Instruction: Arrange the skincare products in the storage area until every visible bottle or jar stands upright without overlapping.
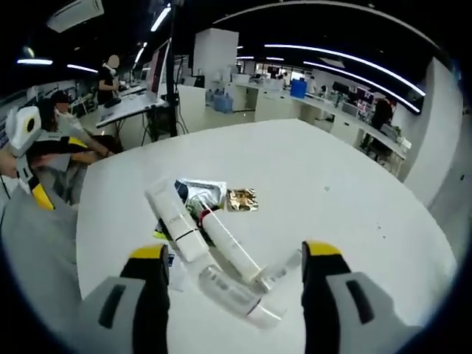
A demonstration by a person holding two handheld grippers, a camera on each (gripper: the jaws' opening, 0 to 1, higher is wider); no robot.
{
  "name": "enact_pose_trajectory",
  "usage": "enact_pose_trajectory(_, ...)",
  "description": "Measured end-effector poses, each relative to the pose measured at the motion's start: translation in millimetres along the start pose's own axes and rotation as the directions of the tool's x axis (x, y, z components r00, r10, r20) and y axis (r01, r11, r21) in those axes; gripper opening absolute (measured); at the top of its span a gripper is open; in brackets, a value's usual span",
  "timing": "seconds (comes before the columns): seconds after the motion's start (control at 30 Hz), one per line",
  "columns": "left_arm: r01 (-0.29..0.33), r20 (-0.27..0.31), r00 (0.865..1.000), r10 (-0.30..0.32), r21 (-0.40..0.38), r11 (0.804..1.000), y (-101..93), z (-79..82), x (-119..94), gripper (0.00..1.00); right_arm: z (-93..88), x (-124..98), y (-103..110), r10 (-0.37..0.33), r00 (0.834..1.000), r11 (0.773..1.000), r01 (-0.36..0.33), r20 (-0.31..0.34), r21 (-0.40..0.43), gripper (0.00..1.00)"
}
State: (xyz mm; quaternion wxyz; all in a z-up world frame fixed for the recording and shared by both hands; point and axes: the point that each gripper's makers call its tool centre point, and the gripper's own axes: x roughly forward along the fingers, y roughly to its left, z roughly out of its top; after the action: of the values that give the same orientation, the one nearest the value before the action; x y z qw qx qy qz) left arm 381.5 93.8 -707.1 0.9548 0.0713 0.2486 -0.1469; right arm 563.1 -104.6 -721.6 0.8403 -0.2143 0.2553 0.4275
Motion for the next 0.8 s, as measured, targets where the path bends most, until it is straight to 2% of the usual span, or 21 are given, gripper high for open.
enact_pose_trajectory(0.4, 0.002, -0.007, 1.0, -0.002, -0.009, 1.0, -0.7, 0.0, 1, 0.86, 2.2, 38, -9, 0.054, 0.995, 0.995, -0.06, -0.084, -0.076, 0.65)
enact_pose_trajectory(0.47, 0.002, -0.01, 1.0, -0.002, -0.01, 1.0, -0.9, -0.2, 1, 0.86, -1.1, 49, -6, 0.075, 0.988, 0.99, -0.09, -0.135, -0.112, 0.64)
enact_pose_trajectory(0.8, 0.01, -0.017, 1.0, -0.011, -0.015, 1.0, -1.7, -1.6, 1, 0.86, -12.9, 71, -2, 0.121, 0.963, 0.973, -0.163, -0.241, -0.162, 0.59)
